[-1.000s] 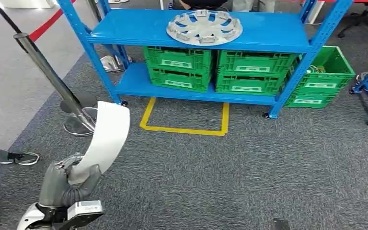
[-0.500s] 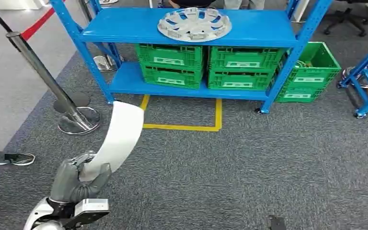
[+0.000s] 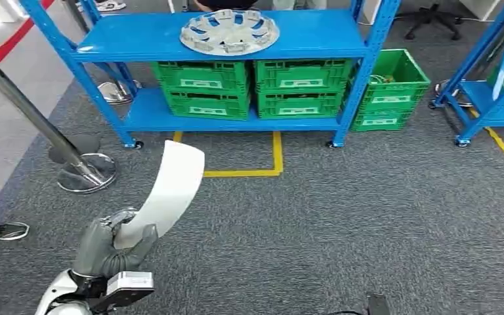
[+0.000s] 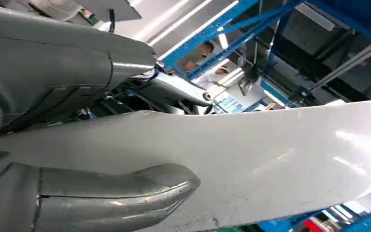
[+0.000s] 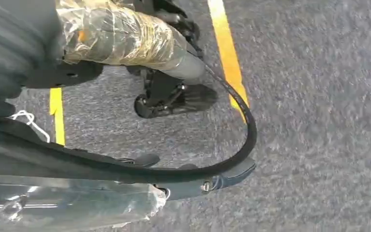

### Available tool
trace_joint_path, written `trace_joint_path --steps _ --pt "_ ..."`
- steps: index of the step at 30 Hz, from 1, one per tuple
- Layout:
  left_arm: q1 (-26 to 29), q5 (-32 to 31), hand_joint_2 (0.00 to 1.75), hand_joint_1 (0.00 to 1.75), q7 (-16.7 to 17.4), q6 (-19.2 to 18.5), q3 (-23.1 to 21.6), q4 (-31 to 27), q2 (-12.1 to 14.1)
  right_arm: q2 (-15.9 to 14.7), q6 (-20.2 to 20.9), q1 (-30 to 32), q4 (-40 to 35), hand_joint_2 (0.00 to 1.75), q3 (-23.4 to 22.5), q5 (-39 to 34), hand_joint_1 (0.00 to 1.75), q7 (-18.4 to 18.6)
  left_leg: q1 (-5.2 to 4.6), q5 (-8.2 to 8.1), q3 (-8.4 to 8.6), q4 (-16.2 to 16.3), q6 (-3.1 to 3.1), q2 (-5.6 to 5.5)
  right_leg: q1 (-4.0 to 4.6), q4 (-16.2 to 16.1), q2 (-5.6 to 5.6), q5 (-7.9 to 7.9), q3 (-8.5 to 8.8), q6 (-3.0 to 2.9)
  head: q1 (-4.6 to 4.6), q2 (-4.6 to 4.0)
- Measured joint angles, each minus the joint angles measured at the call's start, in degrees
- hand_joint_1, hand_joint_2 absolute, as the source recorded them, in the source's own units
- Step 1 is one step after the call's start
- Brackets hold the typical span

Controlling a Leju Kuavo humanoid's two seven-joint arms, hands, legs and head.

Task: Take the parts from the cabinet and place them on the table.

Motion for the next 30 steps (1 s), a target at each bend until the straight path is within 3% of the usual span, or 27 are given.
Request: trace_joint_path --steps 3,4,5,6,8,9,10,12,13,14,15,18,19,20,21,23,24,25,26,27,28,29,30 --pt "-0.1 0.0 1.75 1.75 0.0 0.0 0.0 0.0 -0.2 0.1 0.0 0.2 0.0 1.75 -0.2 0.0 0.0 0.0 0.1 -0.11 -0.02 -1.5 0.32 1.06 0.17 -0.3 0.82 0.76 -0.77 1.21 -0.15 0.0" --pt "-0.2 0.0 1.75 1.75 0.0 0.0 0.0 0.0 -0.3 0.1 0.0 0.2 0.0 1.75 -0.3 0.0 0.0 0.0 0.48 0.45 0.03 -2.2 0.2 1.91 0.13 0.5 -0.17 -0.32 -1.7 1.17 -0.09 0.0" --pt "-0.2 0.0 1.75 1.75 0.0 0.0 0.0 0.0 -0.4 0.1 0.0 0.2 0.0 1.75 -0.3 0.0 0.0 0.0 0.54 0.71 -0.14 -2.3 0.6 2.12 0.25 3.1 -1.49 -2.53 -2.74 1.26 0.28 0.0" --pt "-0.2 0.0 1.75 1.75 0.0 -0.1 0.1 0.0 -0.4 0.1 0.0 0.1 0.0 1.75 -0.3 0.0 0.0 0.0 0.5 0.77 -0.33 -2.3 0.57 2.55 0.25 7.1 -2.2 -4.66 -4.35 1.46 0.42 0.0" --pt "-0.1 0.0 1.75 1.75 0.0 -0.1 0.1 0.1 -0.4 0.1 0.0 0.1 0.0 1.75 -0.3 0.0 0.0 0.0 0.26 0.89 -0.6 -2.2 0.68 3.69 0.23 15.7 -2.6 -8.35 -7.83 1.84 0.46 0.0" --pt "-0.1 0.0 1.75 1.75 0.0 -0.1 0.1 0.2 -0.5 0.1 0.0 0.2 0.0 1.75 -0.4 0.0 0.0 0.0 0.18 0.94 -0.69 -2.1 0.67 4.13 0.23 17.3 -2.63 -8.46 -8.25 1.92 0.42 0.0" --pt "-0.1 0.0 1.75 1.75 0.0 -0.1 0.1 0.3 -0.5 0.1 0.0 0.3 0.0 1.75 -0.4 0.0 0.0 0.0 0.12 0.96 -0.73 -2.0 0.66 4.55 0.23 16.0 -2.66 -7.26 -7.23 1.93 0.44 0.0" --pt "-0.1 0.2 1.75 1.75 0.0 -0.1 0.1 0.3 -0.5 0.1 0.0 0.3 0.0 1.75 -0.4 0.0 0.0 0.0 0.06 0.9 -0.72 -1.8 0.58 5.43 0.24 6.2 -3.34 -2.53 -1.57 1.7 0.44 0.0" --pt "-0.2 0.2 1.75 1.75 0.1 -0.2 0.1 0.3 -0.5 0.1 0.0 0.2 0.0 1.75 -0.4 0.0 0.0 0.0 0.01 0.8 -0.72 -1.6 0.43 5.81 0.32 0.7 -4.89 -1.08 1.48 1.51 0.46 0.0" --pt "-0.2 0.2 1.75 1.75 0.2 -0.2 0.1 0.3 -0.6 0.1 0.0 -0.1 0.0 1.75 -0.4 0.1 0.0 0.0 -0.43 0.77 -0.85 -1.4 0.12 6.1 0.86 -0.7 -6.71 -2.49 2.05 1.09 0.48 0.0" --pt "-0.3 0.4 1.75 1.75 0.2 -0.3 0.2 0.4 -0.7 0.1 -0.1 -0.2 0.0 1.75 -0.4 0.2 0.0 -0.2 -0.54 0.74 -1.06 -1.1 -0.07 6.18 0.73 -0.9 -5.76 -1.76 2.27 0.52 0.31 0.0" --pt "-0.4 0.8 1.75 1.75 0.1 -0.7 0.2 0.6 -0.9 0.2 -0.4 0.0 0.0 1.75 -0.5 0.4 0.0 -0.2 -0.49 1.07 -1.1 -1.0 -0.78 7.32 0.68 -0.8 -4.54 -1.24 1.73 -0.32 0.37 0.0" --pt "-0.5 1.0 1.75 1.75 0.2 -0.8 0.2 0.7 -0.9 0.3 -0.5 0.0 -0.1 1.75 -0.7 0.5 0.0 -0.1 -0.26 0.24 -1.28 -0.6 -1.26 6.38 0.32 -1.0 -4.22 -0.86 1.74 -0.74 0.37 0.0" --pt "-0.6 1.2 1.75 1.75 0.1 -1.0 0.2 0.9 -0.9 0.3 -0.6 -0.1 -0.1 1.75 -0.8 0.5 0.0 0.1 -0.18 -1.51 -1.91 1.1 -1.71 4.73 0.24 -1.0 -3.78 -0.66 1.55 -1.04 0.11 0.0" --pt "-0.7 1.4 1.75 1.75 0.1 -1.2 0.2 1.0 -0.9 0.4 -0.8 -0.2 -0.1 1.75 -0.9 0.5 0.0 0.2 0.04 -4.07 -3.38 5.0 -2.03 3.83 0.24 -1.0 -3.35 -0.49 1.3 -1.28 -0.04 0.0" --pt "-0.7 1.4 1.75 1.75 0.1 -1.4 0.2 1.4 -0.9 0.6 -0.9 -0.2 -0.1 1.75 -1.0 0.6 0.0 0.6 0.27 -8.48 -7.28 14.5 -2.36 3.5 0.27 -0.9 -2.28 -0.19 0.78 -1.42 -0.04 0.0" --pt "-0.7 1.3 1.75 1.75 0.1 -1.6 0.2 1.7 -1.0 0.7 -0.9 -0.2 -0.1 1.75 -1.0 0.7 0.0 0.8 0.29 -9.2 -8.43 17.4 -2.39 3.48 0.27 -0.8 -1.72 -0.03 0.58 -1.42 -0.04 0.0" --pt "-0.8 1.2 1.75 1.75 0.1 -1.8 0.2 2.0 -1.0 0.8 -0.9 -0.1 -0.1 1.75 -1.2 0.7 0.0 1.1 0.31 -8.35 -8.14 17.2 -2.37 3.47 0.27 -0.8 -1.12 0.07 0.5 -1.39 -0.06 0.0" --pt "-0.9 1.1 1.75 1.75 0.1 -1.9 0.2 2.3 -1.1 0.9 -0.9 -0.1 -0.1 1.75 -1.3 0.8 0.0 1.2 0.34 -6.24 -6.75 14.6 -2.21 3.42 0.27 -0.8 -0.46 0.16 0.48 -1.26 -0.09 0.0" --pt "-1.1 1.0 1.75 1.75 0.1 -2.1 0.2 2.4 -1.2 1.1 -0.9 -0.1 -0.2 1.75 -1.3 0.9 0.0 1.4 0.36 -3.4 -4.32 9.8 -1.91 3.02 0.27 -0.8 0.24 0.26 0.53 -1.11 -0.04 0.0" --pt "-1.3 0.8 1.75 1.75 0.1 -2.2 0.2 2.6 -1.2 1.2 -0.9 -0.1 -0.2 1.75 -1.4 1.0 0.0 1.5 0.36 -0.79 -1.74 4.5 -1.56 1.99 0.27 -0.8 0.93 0.35 0.6 -0.96 -0.06 0.0" --pt "-1.5 0.7 1.75 1.75 0.0 -2.3 0.1 2.8 -1.2 1.4 -0.8 -0.1 -0.3 1.75 -1.4 1.2 0.0 1.7 0.4 0.18 0.06 0.5 -1.15 -0.54 0.16 -0.9 1.4 0.45 0.5 -0.81 -0.06 0.0" --pt "-1.6 0.7 1.75 1.75 0.0 -2.3 0.0 2.9 -1.3 1.6 -0.8 -0.4 -0.3 1.75 -1.6 1.2 0.0 1.8 0.54 -0.02 0.41 -0.3 -0.93 -1.2 0.51 -0.6 2.06 0.62 0.07 -0.45 0.09 0.0"
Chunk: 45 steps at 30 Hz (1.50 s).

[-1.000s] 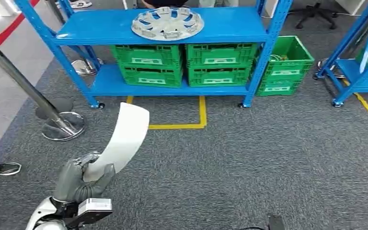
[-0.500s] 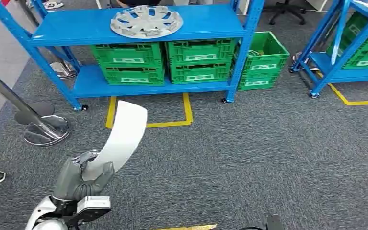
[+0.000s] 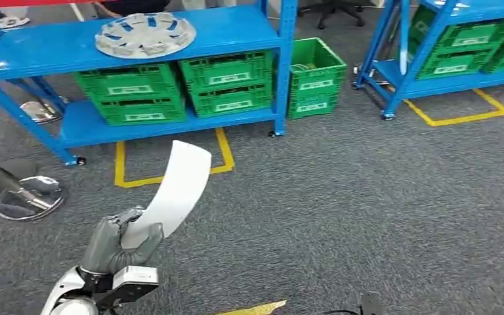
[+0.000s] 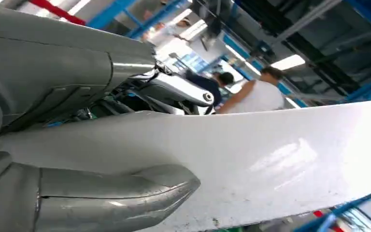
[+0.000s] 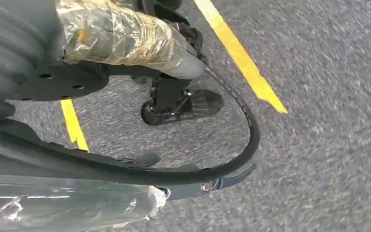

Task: Take the parts from the cabinet and place them on the table.

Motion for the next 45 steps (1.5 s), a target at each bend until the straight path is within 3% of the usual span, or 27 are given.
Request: trace_joint_path --steps 4,6,8,9,10,11,13,14,15,19,21,22,24,25,26,28,29,30,34,35,37,39,40,41,43,44,45 --pt "-0.4 -0.2 1.75 1.75 0.0 0.0 -0.2 0.4 -0.2 0.3 0.2 0.3 0.0 1.75 -0.2 0.4 0.0 0.4 0.31 -0.11 -0.17 -1.5 0.78 1.97 -0.17 -0.2 1.38 0.76 -1.92 1.6 -0.24 0.0" --pt "-0.5 -0.2 1.75 1.75 -0.1 -0.1 -0.2 0.6 -0.4 0.3 0.3 0.3 0.0 1.75 -0.3 0.5 0.0 0.5 0.21 0.23 -0.28 -1.7 1.28 3.23 -0.1 4.0 -3.22 -2.61 -3.76 1.9 0.44 0.0" --pt "-0.3 -0.4 1.75 1.75 -0.1 -0.2 -0.2 0.9 -0.4 0.4 0.5 0.1 0.0 1.75 -0.3 0.7 0.0 0.6 -0.09 0.31 -0.57 -1.6 1.43 4.88 -0.18 13.7 -4.59 -7.26 -8.0 2.29 0.39 0.0" --pt "-0.3 -0.5 1.75 1.75 -0.1 -0.2 -0.2 1.1 -0.4 0.4 0.8 0.1 0.0 1.75 -0.3 0.8 0.0 0.6 -0.2 0.33 -0.72 -1.6 1.46 5.66 -0.19 17.3 -4.73 -8.41 -9.48 2.45 0.46 0.0" --pt "-0.3 -0.6 1.75 1.75 -0.1 -0.2 -0.2 1.3 -0.4 0.4 0.9 0.3 0.0 1.75 -0.3 1.0 0.0 0.6 -0.27 0.35 -0.72 -1.6 1.49 6.4 -0.18 17.8 -4.8 -8.04 -9.42 2.5 0.42 0.0" --pt "-0.3 -0.6 1.75 1.75 -0.1 -0.2 -0.2 1.4 -0.4 0.4 1.0 0.4 0.0 1.75 -0.3 1.2 0.0 0.6 -0.36 0.35 -0.7 -1.6 1.48 7.05 -0.18 15.9 -4.92 -6.61 -8.03 2.46 0.44 0.0" --pt "-0.4 -0.6 1.75 1.75 -0.1 -0.2 -0.2 1.4 -0.5 0.4 1.0 0.5 0.0 1.75 -0.3 1.3 0.0 0.7 -0.54 0.3 -0.56 -1.5 1.42 8.29 -0.09 5.6 -6.23 -2.1 -2.0 1.95 0.44 0.0" --pt "-0.4 -0.6 1.75 1.75 -0.1 -0.2 -0.2 1.4 -0.5 0.4 1.0 0.4 0.0 1.75 -0.3 1.3 0.0 0.7 -0.71 0.24 -0.42 -1.5 1.31 8.78 0.16 0.8 -8.92 -1.19 0.87 1.54 0.44 0.0" --pt "-0.4 -0.6 1.75 1.75 -0.1 -0.2 -0.2 1.4 -0.5 0.4 1.0 0.1 0.0 1.75 -0.3 1.3 0.0 0.6 -1.31 0.01 -0.59 -1.2 0.97 9.29 0.77 -0.8 -10.73 -1.79 1.9 1.09 0.48 0.0" --pt "-0.5 -0.7 1.75 1.75 -0.1 -0.3 -0.2 1.4 -0.5 0.5 1.0 0.4 -0.1 1.75 -0.4 1.3 0.0 0.7 -1.16 -0.07 -0.45 -1.1 0.11 11.22 0.44 -0.8 -7.83 -0.97 1.14 -0.18 0.46 0.0" --pt "-0.5 -0.7 1.75 1.75 -0.1 -0.2 -0.2 1.5 -0.5 0.6 1.0 0.3 -0.1 1.75 -0.5 1.3 0.0 0.7 -0.68 -3.32 -1.66 2.3 -0.74 6.27 0.09 -0.9 -6.66 -0.5 0.87 -0.82 0.09 0.0" --pt "-0.4 -0.7 1.75 1.75 -0.1 -0.2 -0.2 1.5 -0.4 0.6 1.0 0.2 -0.1 1.75 -0.5 1.3 0.0 0.7 -0.46 -5.74 -3.35 6.5 -0.94 5.22 0.09 -0.9 -6.02 -0.37 0.71 -1.02 0.11 0.0" --pt "-0.3 -0.7 1.75 1.75 -0.1 -0.2 -0.2 1.7 -0.4 0.7 1.0 0.3 -0.1 1.75 -0.5 1.3 0.0 0.7 -0.28 -9.4 -7.2 15.5 -1.18 4.66 0.14 -0.8 -4.6 -0.21 0.41 -1.14 0.11 0.0" --pt "-0.3 -0.7 1.75 1.75 -0.1 -0.2 -0.2 1.8 -0.4 0.7 1.0 0.4 -0.1 1.75 -0.5 1.3 0.0 0.7 -0.24 -9.26 -7.83 17.0 -1.21 4.66 0.14 -0.8 -3.81 -0.13 0.38 -1.1 0.11 0.0" --pt "-0.3 -0.7 1.75 1.75 -0.1 -0.2 -0.2 1.9 -0.4 0.7 1.0 0.5 -0.1 1.75 -0.5 1.3 0.0 0.8 -0.18 -7.6 -7.12 15.6 -1.18 4.65 0.14 -0.7 -3.05 -0.09 0.38 -1.04 0.09 0.0" --pt "-0.4 -0.7 1.75 1.75 -0.1 -0.2 -0.2 1.9 -0.4 0.7 1.0 0.5 -0.1 1.75 -0.5 1.3 0.0 0.8 -0.01 -2.32 -3.16 7.2 -0.92 4.03 0.11 -0.6 -1.57 -0.01 0.52 -0.89 0.07 0.0" --pt "-0.4 -0.7 1.75 1.75 -0.1 -0.2 -0.2 1.9 -0.4 0.8 1.0 0.5 -0.1 1.75 -0.5 1.3 0.0 0.8 0.16 0.1 -0.84 2.2 -0.71 2.2 0.07 -0.6 -0.94 0.0 0.55 -0.76 0.11 0.0" --pt "-0.4 -0.7 1.75 1.75 -0.1 -0.2 -0.2 1.9 -0.4 0.9 1.0 0.3 -0.1 1.75 -0.5 1.4 0.0 0.8 0.27 -0.54 -0.13 0.5 -0.49 0.01 0.34 -0.4 -0.38 0.12 0.27 -0.39 0.14 0.0" --pt "-0.6 -0.7 1.75 1.75 -0.2 -0.9 -0.2 1.9 -0.4 0.9 1.1 0.5 -0.1 1.75 -0.6 2.0 0.0 0.8 0.11 -0.49 -0.17 -1.0 0.42 1.51 -0.09 -0.6 1.58 1.11 -1.25 1.36 0.09 0.0" --pt "-0.8 -0.7 1.75 1.75 -0.2 -1.0 -0.2 1.9 -0.5 0.9 1.1 0.5 -0.1 1.75 -0.6 2.2 0.0 0.8 0.57 -0.03 -0.04 -1.7 0.91 2.56 -0.16 0.0 1.07 0.47 -1.83 1.48 0.04 0.0" --pt "-0.8 -0.6 1.75 1.75 -0.3 -1.1 -0.2 1.9 -0.6 0.9 1.0 0.3 -0.1 1.75 -0.7 2.3 0.0 0.9 0.38 0.19 -0.22 -1.8 1.31 3.67 0.06 5.8 -3.45 -3.43 -4.55 1.86 0.88 0.0" --pt "-0.7 -0.5 1.75 1.75 -0.3 -1.2 -0.1 2.2 -0.6 0.9 1.0 0.1 -0.1 1.75 -0.7 2.5 0.0 0.9 0.1 0.19 -0.39 -1.8 1.33 5.29 -0.11 14.9 -4.72 -7.49 -8.49 2.19 0.83 0.0" --pt "-0.8 -0.5 1.75 1.75 -0.3 -1.3 -0.1 2.3 -0.7 0.9 1.0 0.2 -0.1 1.75 -0.7 2.6 0.0 0.9 -0.01 0.21 -0.46 -1.8 1.35 5.98 -0.15 17.3 -4.84 -8.11 -9.42 2.29 0.83 0.0" --pt "-0.7 -0.5 1.75 1.75 -0.3 -1.4 -0.1 2.4 -0.7 0.9 1.0 0.3 -0.1 1.75 -0.7 2.7 0.0 1.0 -0.05 0.21 -0.45 -1.8 1.35 6.7 -0.15 16.8 -4.93 -7.3 -8.83 2.3 0.85 0.0" --pt "-0.8 -0.5 1.75 1.75 -0.4 -1.7 -0.1 2.4 -0.8 0.9 1.0 0.4 -0.1 1.75 -0.7 3.1 0.0 1.0 -0.1 0.18 -0.36 -1.7 1.3 7.9 -0.14 8.2 -5.58 -3.02 -3.64 2.07 0.83 0.0" --pt "-0.9 -0.5 1.75 1.75 -0.4 -1.8 -0.1 2.4 -0.8 0.9 1.0 0.2 -0.1 1.75 -0.7 3.3 0.0 1.0 -0.1 0.11 -0.23 -1.7 1.14 8.47 -0.09 2.3 -7.0 -0.98 -0.09 1.89 0.85 0.0" --pt "-1.0 -0.5 1.75 1.75 -0.4 -2.0 0.0 2.4 -0.9 0.9 1.0 -0.1 -0.1 1.75 -0.7 3.3 0.0 1.0 -0.41 0.0 -0.17 -1.6 0.9 8.9 0.37 -0.9 -9.27 -1.97 1.5 1.78 0.89 0.0"
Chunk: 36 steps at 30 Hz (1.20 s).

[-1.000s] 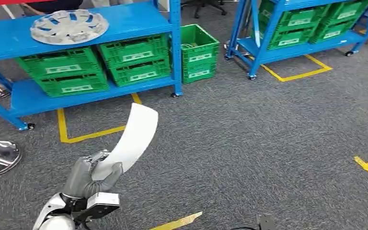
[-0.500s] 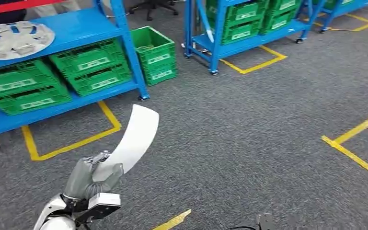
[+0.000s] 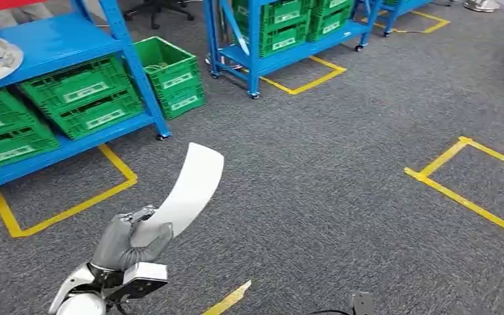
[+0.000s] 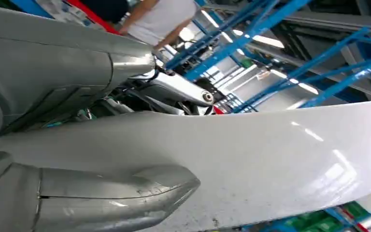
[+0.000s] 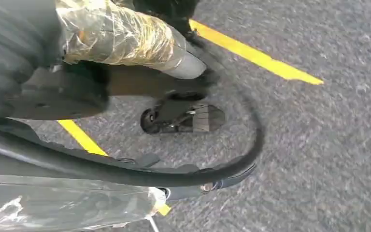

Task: Take the parts from the cabinet and place them on the table.

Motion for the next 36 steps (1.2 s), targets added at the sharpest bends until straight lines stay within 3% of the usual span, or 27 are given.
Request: trace_joint_path --steps 1,4,5,6,7,9,10,11,12,13,14,15,16,19,20,21,22,23,25,26,27,29,30,31,32,35,36 --pt "-0.1 0.0 1.75 1.75 0.0 0.0 0.0 0.0 0.0 0.0 0.0 -0.2 0.0 1.75 0.0 0.0 0.0 0.0 -0.23 -0.11 -0.09 0.2 -0.35 0.39 0.0 -0.1 0.99 0.56 0.32 -0.7 -0.15 0.0" --pt "-0.3 -0.1 1.75 1.75 -0.1 -0.1 0.0 0.0 0.0 0.0 0.1 -0.1 0.0 1.75 0.0 0.2 0.0 0.1 -0.18 0.21 0.16 0.0 -1.07 1.63 0.16 0.1 2.54 0.84 -0.29 -1.46 -0.06 0.0" --pt "-0.4 -0.1 1.75 1.75 -0.1 -0.2 0.0 0.0 0.0 0.0 0.2 -0.1 0.0 1.75 0.0 0.3 0.0 0.2 -0.08 -0.37 -0.01 0.2 -1.56 1.4 -0.3 -0.3 3.1 1.26 -0.05 -2.03 -0.06 0.0" --pt "-0.5 -0.2 1.75 1.75 -0.1 -0.2 0.0 0.0 0.0 0.0 0.2 -0.2 0.0 1.75 0.0 0.5 0.0 0.3 0.08 -1.74 -0.33 1.5 -1.94 -1.08 -0.35 -0.2 3.53 1.4 -0.22 -2.25 -0.26 0.0" --pt "-0.5 -0.2 1.75 1.75 -0.2 -0.2 0.0 0.0 0.0 0.0 0.2 -0.3 0.0 1.75 0.0 0.7 0.0 0.3 0.22 -4.04 -1.64 4.8 -2.11 -2.8 -0.4 -0.2 4.03 1.55 -0.33 -2.48 -0.43 0.0" --pt "-0.5 -0.2 1.75 1.75 -0.3 -0.2 0.0 0.3 0.0 0.0 0.2 -0.3 0.0 1.75 0.0 1.0 0.0 0.3 0.32 -8.62 -6.13 15.0 -2.26 -4.13 -0.27 -0.2 5.3 1.74 -0.63 -2.77 -0.41 0.0" --pt "-0.4 -0.3 1.75 1.75 -0.3 -0.3 0.0 0.4 0.0 0.0 0.2 -0.2 0.0 1.75 0.0 1.0 0.0 0.3 0.31 -9.28 -7.56 18.0 -2.2 -4.19 -0.13 -0.2 5.95 1.81 -0.71 -2.86 -0.39 0.0" --pt "-0.4 -0.3 1.75 1.75 -0.3 -0.3 0.0 0.5 0.0 0.0 0.2 -0.1 0.0 1.75 0.0 1.1 0.0 0.3 0.31 -8.47 -7.7 18.2 -2.05 -4.24 -0.02 -0.2 6.62 1.87 -0.71 -2.89 -0.37 0.0" --pt "-0.4 -0.3 1.75 1.75 -0.4 -0.4 0.0 0.6 0.0 0.0 0.2 -0.1 0.0 1.75 0.0 1.2 0.0 0.3 0.26 -6.5 -6.74 16.1 -1.78 -4.31 0.08 -0.2 7.34 1.92 -0.7 -2.9 -0.41 0.0" --pt "-0.5 -0.4 1.75 1.75 -0.4 -0.4 0.0 0.6 0.0 0.0 0.2 -0.1 0.0 1.75 0.0 1.3 0.0 0.3 0.18 -3.82 -4.88 12.0 -1.36 -4.67 0.18 -0.1 8.14 1.98 -0.66 -2.85 -0.39 0.0" --pt "-0.5 -0.4 1.75 1.75 -0.5 -0.5 0.0 0.6 0.0 0.0 0.2 -0.2 0.0 1.75 0.0 1.4 0.0 0.3 0.09 -0.76 -2.23 6.3 -0.74 -5.91 0.31 -0.1 8.93 2.04 -0.54 -2.81 -0.43 0.0" --pt "-0.5 -0.4 1.75 1.75 -0.6 -0.5 0.1 0.6 0.0 0.2 0.3 -0.2 0.0 1.75 0.0 1.5 0.0 0.3 0.03 0.51 -0.47 2.2 0.04 -8.6 -0.01 -0.1 9.43 2.11 -0.64 -2.75 -0.35 0.0" --pt "-0.4 -0.5 1.75 1.75 -0.7 -0.5 0.1 0.6 0.0 0.4 0.3 -0.4 0.0 1.75 -0.1 1.6 0.0 0.3 0.22 0.3 -0.17 1.2 0.34 -9.09 0.47 0.2 10.09 2.21 -0.99 -2.51 -0.15 0.0" --pt "-0.6 -0.5 1.75 1.75 -0.8 -0.6 0.1 0.6 0.0 0.4 0.4 -0.1 0.0 1.75 -0.1 1.9 0.0 0.4 -0.15 -0.18 -0.13 0.4 0.48 -7.84 -0.1 0.0 11.45 2.89 -2.09 -1.41 -0.37 0.0" --pt "-0.6 -0.5 1.75 1.75 -0.8 -0.6 0.1 0.6 -0.1 0.4 0.4 0.0 0.0 1.75 -0.1 1.9 0.0 0.4 0.42 0.38 0.14 -0.6 0.51 -7.09 0.15 0.1 11.46 2.73 -2.82 -1.12 -0.3 0.0" --pt "-0.6 -0.5 1.75 1.75 -0.8 -0.7 0.2 0.6 -0.1 0.4 0.4 0.0 0.0 1.75 -0.1 1.9 0.0 0.4 0.44 0.58 0.34 -0.9 0.53 -6.2 0.24 1.2 8.31 1.81 -3.25 -0.95 -0.37 0.0" --pt "-0.6 -0.5 1.75 1.75 -0.9 -0.7 0.2 0.6 -0.2 0.4 0.4 -0.2 0.0 1.75 -0.1 1.9 0.0 0.4 0.41 0.62 0.27 -0.9 0.72 -5.72 0.2 3.9 6.14 -0.06 -4.59 -0.65 0.09 0.0" --pt "-0.5 -0.5 1.75 1.75 -0.9 -0.7 0.3 0.6 -0.2 0.4 0.4 -0.3 0.0 1.75 -0.1 1.9 0.0 0.4 0.36 0.61 0.22 -0.9 0.73 -4.85 -0.03 8.4 5.06 -2.42 -6.76 -0.25 0.2 0.0" --pt "-0.4 -0.6 1.75 1.75 -0.9 -0.8 0.3 0.7 -0.2 0.4 0.4 -0.3 0.0 1.75 -0.1 1.9 0.0 0.4 0.32 0.59 0.09 -0.9 0.74 -3.2 -0.34 17.1 4.56 -5.63 -10.85 0.36 0.18 0.0" --pt "-0.4 -0.6 1.75 1.75 -0.9 -0.8 0.3 0.7 -0.2 0.4 0.4 -0.2 0.0 1.75 -0.1 1.9 0.0 0.4 0.32 0.57 0.1 -0.9 0.7 -2.45 -0.54 18.1 4.51 -5.36 -11.27 0.59 0.2 0.0" --pt "-0.4 -0.6 1.75 1.75 -0.9 -0.8 0.3 0.8 -0.2 0.4 0.4 -0.1 0.0 1.75 -0.1 1.9 0.0 0.4 0.34 0.51 0.11 -0.9 0.61 -1.72 -0.72 16.2 4.31 -3.8 -10.19 0.78 0.2 0.0" --pt "-0.4 -0.6 1.75 1.75 -0.9 -0.8 0.3 0.8 -0.2 0.4 0.3 -0.1 0.0 1.75 -0.3 1.9 0.0 0.4 0.43 0.24 0.27 -0.7 0.19 -0.44 -0.95 6.1 2.97 0.91 -4.59 0.93 0.18 0.0" --pt "-0.5 -0.6 1.75 1.75 -0.9 -0.8 0.3 0.8 -0.2 0.4 0.2 -0.2 0.0 1.75 -0.4 1.9 0.0 0.4 0.44 0.0 0.41 -0.4 -0.18 0.05 -0.95 1.2 0.81 2.02 -1.75 1.08 0.24 0.0" --pt "-0.5 -0.6 1.75 1.75 -0.9 -0.8 0.4 0.8 -0.2 0.5 0.2 -0.4 -0.1 1.75 -0.4 2.0 0.0 0.4 -0.14 -0.27 0.32 -0.3 -0.61 0.43 -0.45 0.5 -0.17 1.18 -0.84 0.54 0.27 0.0" --pt "-0.5 -0.7 1.75 1.75 -1.0 -0.8 0.3 0.8 -0.2 0.5 0.2 -0.5 -0.1 1.75 -0.4 2.1 0.0 0.4 -0.14 -0.27 0.34 -0.1 -0.84 0.71 -0.54 0.3 0.93 1.57 -1.17 -0.2 -0.04 0.0" --pt "-0.6 -0.7 1.75 1.75 -1.0 -0.8 0.3 0.8 -0.4 0.5 0.0 -0.2 -0.1 1.75 -0.5 2.3 0.0 0.4 0.03 -0.32 0.46 -0.1 -1.53 2.11 -0.43 0.5 2.43 1.78 -1.69 -1.19 0.05 0.0" --pt "-0.7 -0.7 1.75 1.75 -1.0 -0.8 0.4 0.8 -0.4 0.5 0.0 -0.2 -0.1 1.75 -0.5 2.3 0.0 0.4 0.34 -1.17 0.35 0.4 -2.07 0.57 -0.7 0.3 2.94 2.03 -1.63 -1.61 0.03 0.0"
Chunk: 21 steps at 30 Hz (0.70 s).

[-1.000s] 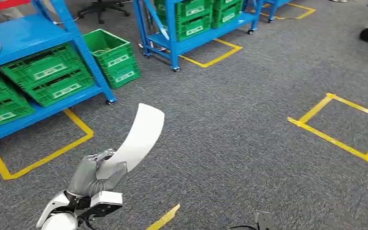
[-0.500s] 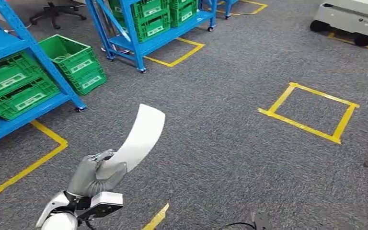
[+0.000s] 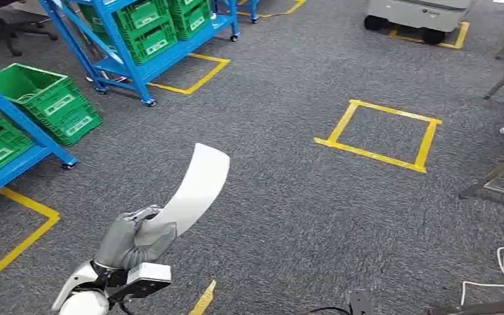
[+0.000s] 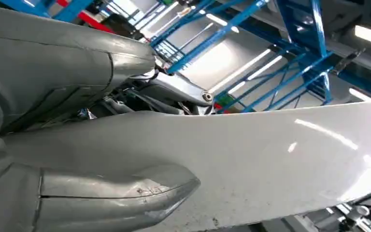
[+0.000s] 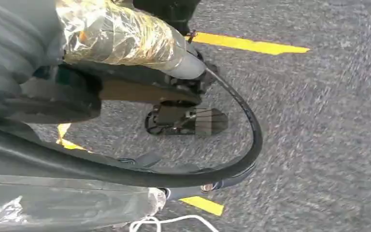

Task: Take the parts from the cabinet and place them on the table.

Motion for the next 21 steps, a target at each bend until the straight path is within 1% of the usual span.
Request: trace_joint_path --steps 1,2,3,4,5,6,7,8,9,10,11,12,13,14,15,16,17,18,19,20,21 --pt "0.0 0.0 1.75 1.75 0.0 0.0 0.0 0.0 0.0 0.0 0.0 -0.1 0.0 1.75 -0.1 0.1 0.0 0.0 0.15 -1.86 -0.82 2.2 -0.1 -2.84 0.0 0.0 0.61 0.11 -0.09 -0.31 -0.2 0.0" --pt "0.0 0.0 1.75 1.75 0.0 0.0 0.0 0.0 0.0 0.0 -0.1 -0.2 0.0 1.75 -0.1 0.2 0.0 -0.1 0.2 -4.4 -2.63 6.5 -0.11 -4.2 0.02 0.0 1.22 0.2 -0.18 -0.54 -0.22 0.0" --pt "0.1 0.0 1.75 1.75 0.0 0.0 0.1 0.1 0.0 0.0 0.0 -0.2 0.0 1.75 -0.2 0.2 0.0 -0.1 0.19 -6.72 -4.9 11.6 -0.09 -4.75 0.11 0.0 1.93 0.25 -0.23 -0.63 -0.24 0.0" --pt "0.2 0.0 1.75 1.75 0.0 0.0 0.0 0.1 0.0 0.0 -0.1 -0.2 0.0 1.75 -0.2 0.3 0.0 -0.1 0.17 -8.18 -7.0 16.1 -0.04 -4.85 0.26 0.0 2.68 0.3 -0.28 -0.7 -0.22 0.0" --pt "0.2 0.0 1.75 1.75 0.0 0.0 0.1 0.2 0.0 0.0 0.0 -0.1 0.0 1.75 -0.2 0.3 0.0 -0.1 0.17 -8.31 -8.1 18.2 0.06 -4.88 0.38 0.0 3.34 0.33 -0.29 -0.75 -0.22 0.0" --pt "0.2 0.0 1.75 1.75 0.0 0.0 0.1 0.3 0.0 0.0 0.0 0.0 0.0 1.75 -0.3 0.3 0.0 -0.1 0.16 -7.12 -8.01 17.6 0.24 -4.89 0.45 0.0 4.1 0.35 -0.27 -0.77 -0.2 0.0" --pt "0.2 0.0 1.75 1.75 0.0 0.0 0.1 0.3 0.1 0.0 -0.1 0.0 0.0 1.75 -0.3 0.3 0.0 -0.1 0.16 -4.56 -6.82 14.7 0.52 -5.02 0.52 0.1 4.95 0.38 -0.27 -0.78 -0.22 0.0" --pt "0.2 0.0 1.75 1.75 0.0 0.0 0.1 0.3 0.1 0.0 -0.1 -0.1 0.0 1.75 -0.3 0.3 0.0 -0.1 0.15 -1.63 -4.74 10.0 0.87 -5.53 0.55 0.2 5.76 0.41 -0.24 -0.73 -0.22 0.0" --pt "0.1 0.0 1.75 1.75 0.0 0.0 0.1 0.3 0.0 0.0 -0.1 -0.1 0.0 1.75 -0.3 0.3 0.0 -0.1 0.15 0.96 -2.47 5.0 1.26 -6.97 0.55 0.3 6.5 0.44 -0.2 -0.67 -0.22 0.0" --pt "0.0 0.0 1.75 1.75 0.0 0.0 0.1 0.3 0.1 0.0 0.0 -0.1 0.0 1.75 -0.3 0.4 0.0 -0.1 0.19 1.16 -1.31 2.3 1.7 -10.11 0.51 0.4 6.94 0.48 -0.39 -0.5 -0.15 0.0" --pt "0.0 0.0 1.75 1.75 -0.1 0.0 0.1 0.3 0.0 0.0 0.0 -0.3 0.0 1.75 -0.3 0.5 0.0 0.0 0.44 0.82 -0.89 0.8 1.69 -10.27 0.68 0.7 7.62 0.52 -0.87 -0.25 -0.08 0.0" --pt "0.0 0.0 1.75 1.75 0.0 0.0 0.1 0.3 0.0 0.0 0.0 -0.3 0.0 1.75 -0.3 0.7 0.0 0.0 0.22 0.52 -1.08 0.8 1.45 -9.8 0.43 0.7 8.01 0.81 -1.45 0.21 -0.24 0.0" --pt "0.0 0.0 1.75 1.75 0.0 0.0 0.1 0.3 0.0 0.0 0.1 -0.2 0.0 1.75 -0.3 0.7 0.0 0.0 0.03 0.57 -1.17 0.8 1.55 -9.38 0.12 0.4 8.58 1.06 -1.66 0.63 -0.15 0.0" --pt "0.0 0.0 1.75 1.75 0.0 0.0 0.2 0.3 -0.1 0.0 0.1 0.0 0.0 1.75 -0.3 0.7 0.0 0.0 -0.02 0.83 -1.1 0.6 1.86 -8.84 0.1 0.2 9.21 1.31 -1.81 1.07 -0.22 0.0" --pt "-0.1 0.0 1.75 1.75 0.0 0.0 0.2 0.3 -0.1 0.0 0.2 0.1 0.0 1.75 -0.3 0.7 0.0 0.1 0.49 1.32 -0.92 -0.2 2.29 -7.76 0.08 0.9 8.14 0.84 -2.49 1.14 -0.13 0.0" --pt "-0.1 0.0 1.75 1.75 -0.1 -0.2 0.2 0.3 -0.2 0.0 0.1 0.0 0.0 1.75 -0.3 0.8 0.0 0.1 0.37 1.39 -0.84 -0.3 2.46 -7.22 0.48 2.5 4.88 -0.47 -3.34 1.38 0.05 0.0" --pt "-0.1 0.0 1.75 1.75 -0.1 -0.2 0.2 0.3 -0.2 0.0 0.1 -0.2 0.0 1.75 -0.3 0.8 0.0 0.1 0.28 1.41 -0.86 -0.3 2.69 -6.45 0.44 6.0 2.88 -2.64 -5.04 1.69 0.59 0.0" --pt "0.0 0.0 1.75 1.75 -0.1 -0.2 0.3 0.3 -0.2 0.0 0.1 -0.3 0.0 1.75 -0.3 0.8 0.0 0.1 0.17 1.39 -0.91 -0.3 2.72 -5.63 0.35 10.6 1.98 -4.81 -7.18 1.89 0.52 0.0" --pt "0.1 0.0 1.75 1.75 -0.1 -0.2 0.4 0.4 -0.2 0.0 0.1 -0.3 0.0 1.75 -0.3 0.8 0.0 0.1 0.04 1.36 -0.94 -0.3 2.75 -4.63 0.26 15.5 1.65 -6.74 -9.48 2.1 0.5 0.0" --pt "0.1 0.0 1.75 1.75 -0.1 -0.2 0.4 0.4 -0.2 0.0 0.1 -0.3 0.0 1.75 -0.3 0.8 0.0 0.1 -0.02 1.33 -0.98 -0.2 2.79 -3.82 0.16 18.3 1.57 -7.37 -10.76 2.27 0.52 0.0" --pt "0.1 0.0 1.75 1.75 -0.1 -0.2 0.4 0.5 -0.2 0.0 0.1 -0.1 0.0 1.75 -0.3 0.8 0.0 0.1 -0.05 1.28 -0.95 -0.2 2.78 -3.01 0.15 17.9 1.48 -6.53 -10.49 2.34 0.52 0.0"
